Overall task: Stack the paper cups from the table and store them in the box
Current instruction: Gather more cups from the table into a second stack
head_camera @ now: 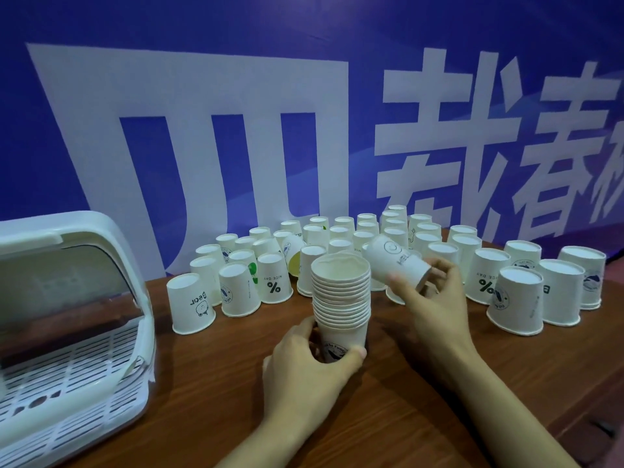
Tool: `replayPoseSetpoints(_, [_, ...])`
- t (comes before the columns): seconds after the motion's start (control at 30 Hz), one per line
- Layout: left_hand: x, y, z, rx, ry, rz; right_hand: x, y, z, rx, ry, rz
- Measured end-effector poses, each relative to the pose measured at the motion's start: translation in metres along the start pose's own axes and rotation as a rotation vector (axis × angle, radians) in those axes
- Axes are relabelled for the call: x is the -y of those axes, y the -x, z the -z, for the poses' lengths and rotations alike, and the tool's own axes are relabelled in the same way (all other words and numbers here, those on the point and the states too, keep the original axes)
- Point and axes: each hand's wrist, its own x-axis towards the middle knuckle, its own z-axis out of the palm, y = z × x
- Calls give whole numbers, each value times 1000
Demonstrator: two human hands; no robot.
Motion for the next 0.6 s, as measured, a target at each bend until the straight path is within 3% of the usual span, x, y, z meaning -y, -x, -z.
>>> replayPoseSetpoints(0.07, [-1,0,1,1,-17,0,-9,0,3,30,190,-3])
replayPoseSetpoints(0.2, [-3,0,2,-1,-26,9,-12,12,10,175,872,114])
replayPoseSetpoints(0.23, [-4,0,2,2,-31,13,-11,14,12,185,924,140])
replayPoseSetpoints(0.4, [-2,-1,3,15,-48,8,30,18,15,49,393,47])
replayPoseSetpoints(0.6, [1,-2,3,41,-36,11,87,16,-5,113,149,239])
